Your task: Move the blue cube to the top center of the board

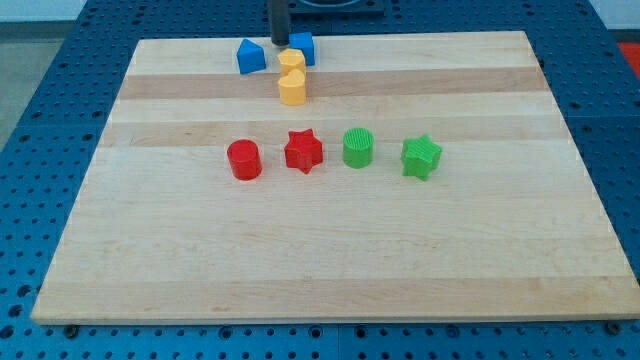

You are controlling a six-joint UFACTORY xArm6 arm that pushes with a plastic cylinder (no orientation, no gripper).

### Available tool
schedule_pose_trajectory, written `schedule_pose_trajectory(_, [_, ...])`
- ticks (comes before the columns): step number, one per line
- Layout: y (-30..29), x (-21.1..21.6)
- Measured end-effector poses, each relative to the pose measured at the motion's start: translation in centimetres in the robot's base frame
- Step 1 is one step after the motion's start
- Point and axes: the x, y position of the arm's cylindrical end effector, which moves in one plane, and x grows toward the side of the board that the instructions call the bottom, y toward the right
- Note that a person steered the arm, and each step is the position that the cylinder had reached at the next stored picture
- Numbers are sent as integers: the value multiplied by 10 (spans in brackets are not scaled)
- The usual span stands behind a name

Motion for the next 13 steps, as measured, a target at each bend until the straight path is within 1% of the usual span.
schedule_pose_trajectory(3, [-56,-1])
schedule_pose_trajectory(4, [-60,4])
schedule_pose_trajectory(5, [-47,24])
schedule_pose_trajectory(7, [-43,60])
schedule_pose_trajectory(8, [-43,70])
schedule_pose_trajectory(9, [-43,65])
schedule_pose_trajectory(10, [-40,41])
schedule_pose_trajectory(11, [-18,37])
schedule_pose_trajectory(13, [42,47])
